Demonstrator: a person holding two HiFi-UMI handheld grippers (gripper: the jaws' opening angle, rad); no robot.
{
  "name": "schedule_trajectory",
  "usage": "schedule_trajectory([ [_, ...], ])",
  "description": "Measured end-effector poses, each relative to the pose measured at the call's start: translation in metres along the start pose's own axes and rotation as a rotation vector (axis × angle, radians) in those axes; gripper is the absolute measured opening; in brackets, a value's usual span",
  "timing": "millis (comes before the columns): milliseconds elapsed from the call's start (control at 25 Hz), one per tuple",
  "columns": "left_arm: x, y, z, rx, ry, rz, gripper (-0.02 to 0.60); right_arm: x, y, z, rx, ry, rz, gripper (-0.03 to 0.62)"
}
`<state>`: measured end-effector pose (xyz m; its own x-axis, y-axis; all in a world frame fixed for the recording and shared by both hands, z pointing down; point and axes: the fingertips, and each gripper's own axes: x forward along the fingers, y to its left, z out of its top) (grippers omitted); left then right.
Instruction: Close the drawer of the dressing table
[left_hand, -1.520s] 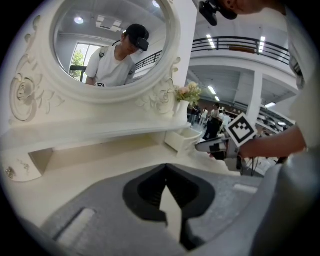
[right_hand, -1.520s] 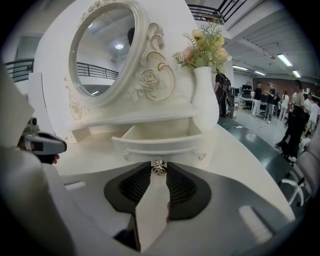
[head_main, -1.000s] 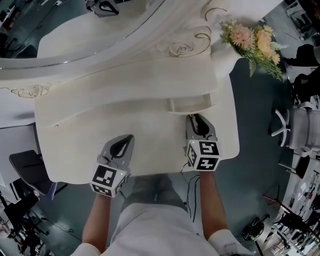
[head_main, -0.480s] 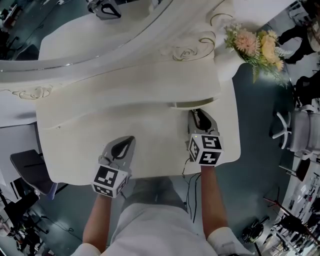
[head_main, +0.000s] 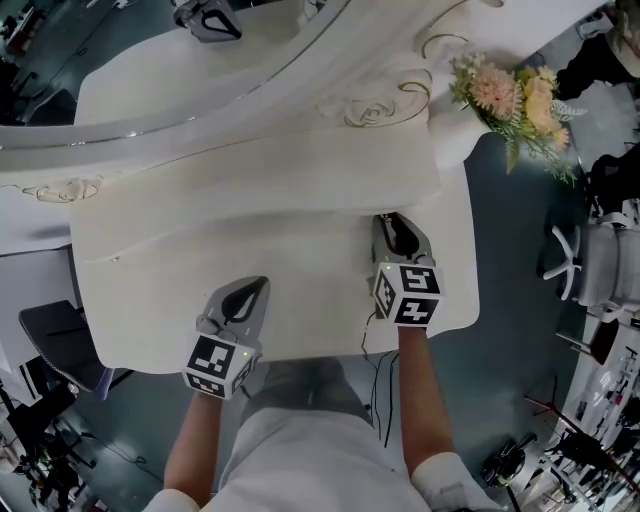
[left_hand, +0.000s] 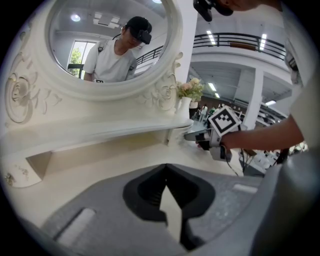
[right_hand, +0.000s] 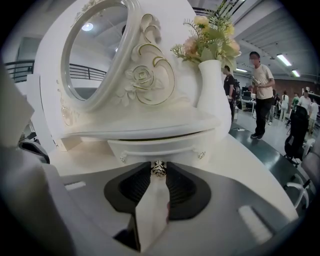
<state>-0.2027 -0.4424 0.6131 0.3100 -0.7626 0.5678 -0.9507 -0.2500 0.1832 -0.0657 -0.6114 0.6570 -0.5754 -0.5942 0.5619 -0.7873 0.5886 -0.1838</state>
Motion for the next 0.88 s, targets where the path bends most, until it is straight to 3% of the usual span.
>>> schedule_trajectory([
  [880, -0.007, 0.002, 0.003, 0.005, -0.009, 0.022, -0.002, 0.015, -0.001, 0.011, -0.007, -0.021, 0.001, 0.089],
])
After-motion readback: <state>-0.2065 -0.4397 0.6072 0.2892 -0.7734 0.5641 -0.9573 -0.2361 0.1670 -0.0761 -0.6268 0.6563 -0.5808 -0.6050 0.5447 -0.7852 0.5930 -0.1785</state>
